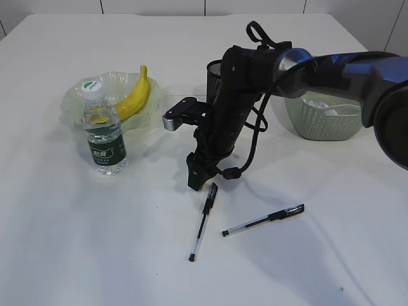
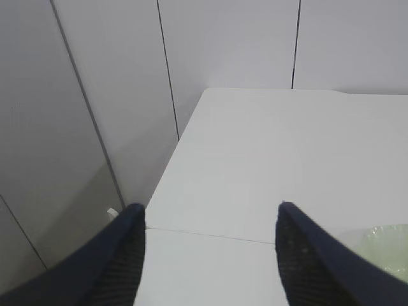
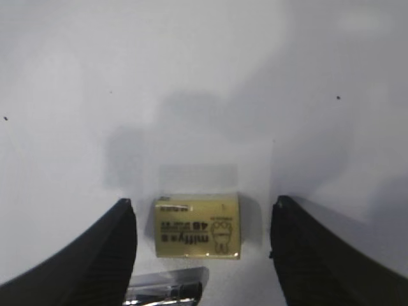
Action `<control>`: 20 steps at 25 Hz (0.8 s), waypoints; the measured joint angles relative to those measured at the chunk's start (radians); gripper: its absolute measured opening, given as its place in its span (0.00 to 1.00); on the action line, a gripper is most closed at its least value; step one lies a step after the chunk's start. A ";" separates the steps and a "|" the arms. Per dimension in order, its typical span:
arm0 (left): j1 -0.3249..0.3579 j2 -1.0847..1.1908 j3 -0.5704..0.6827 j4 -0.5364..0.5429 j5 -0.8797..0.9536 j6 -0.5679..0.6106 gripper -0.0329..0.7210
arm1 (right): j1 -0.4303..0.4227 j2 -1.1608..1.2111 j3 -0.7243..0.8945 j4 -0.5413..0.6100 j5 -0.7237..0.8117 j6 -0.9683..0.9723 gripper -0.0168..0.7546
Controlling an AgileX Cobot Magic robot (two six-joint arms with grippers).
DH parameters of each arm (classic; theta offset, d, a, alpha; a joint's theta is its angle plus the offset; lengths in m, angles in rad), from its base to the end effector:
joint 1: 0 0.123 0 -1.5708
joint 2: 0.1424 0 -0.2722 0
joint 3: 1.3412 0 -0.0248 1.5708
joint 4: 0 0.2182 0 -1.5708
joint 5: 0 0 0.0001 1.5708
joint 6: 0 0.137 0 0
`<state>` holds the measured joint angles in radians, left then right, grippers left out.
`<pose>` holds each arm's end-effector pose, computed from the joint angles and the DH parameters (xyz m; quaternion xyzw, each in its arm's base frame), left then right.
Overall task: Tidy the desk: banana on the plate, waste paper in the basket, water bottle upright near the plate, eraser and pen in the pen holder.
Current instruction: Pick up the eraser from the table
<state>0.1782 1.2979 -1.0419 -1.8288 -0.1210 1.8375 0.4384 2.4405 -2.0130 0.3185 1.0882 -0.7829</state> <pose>0.3094 0.0719 0.3537 -0.1030 0.7668 0.1035 0.6251 0.4059 0.2323 0.0880 -0.5128 0.8432 0.1312 0.0941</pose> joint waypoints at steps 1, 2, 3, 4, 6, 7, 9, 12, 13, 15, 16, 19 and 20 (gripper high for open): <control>0.000 0.000 0.000 0.000 0.000 0.000 0.64 | 0.000 0.000 0.000 0.000 0.000 0.000 0.66; 0.000 0.000 0.000 0.000 0.000 0.000 0.64 | 0.000 0.000 0.000 0.000 0.000 0.000 0.66; 0.000 0.000 0.000 0.000 0.000 0.000 0.64 | 0.000 0.000 0.000 0.001 0.000 0.000 0.66; 0.000 0.000 0.000 0.000 0.000 0.000 0.64 | 0.000 0.000 0.000 0.001 0.000 0.000 0.66; 0.000 0.000 0.000 0.000 0.000 0.000 0.64 | 0.000 0.000 0.000 0.002 0.000 0.000 0.66; 0.000 0.000 0.000 0.000 0.000 0.000 0.64 | 0.000 0.000 0.000 0.002 0.000 0.000 0.66; 0.000 0.000 0.000 0.000 0.000 0.000 0.64 | 0.000 0.000 0.000 0.002 0.000 0.000 0.66; 0.000 0.000 0.000 0.000 0.000 0.000 0.64 | 0.000 0.000 0.000 0.002 0.000 0.000 0.66; 0.000 0.000 0.000 0.000 0.000 0.000 0.64 | 0.000 0.000 0.000 0.002 0.000 0.000 0.66; 0.000 0.000 0.000 0.000 0.000 0.000 0.64 | 0.000 0.000 0.000 0.002 0.000 0.000 0.66; 0.000 0.000 0.000 0.000 0.000 0.000 0.64 | 0.000 0.000 0.000 0.002 0.000 0.000 0.66; 0.000 0.000 0.000 0.000 0.000 0.000 0.64 | 0.000 0.000 0.000 0.002 0.004 0.000 0.63; 0.000 0.000 0.000 0.000 0.000 0.000 0.64 | 0.000 0.000 0.000 0.002 0.005 0.000 0.62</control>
<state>0.1782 1.2979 -1.0419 -1.8288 -0.1210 1.8375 0.4384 2.4405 -2.0130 0.3208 1.0936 -0.7829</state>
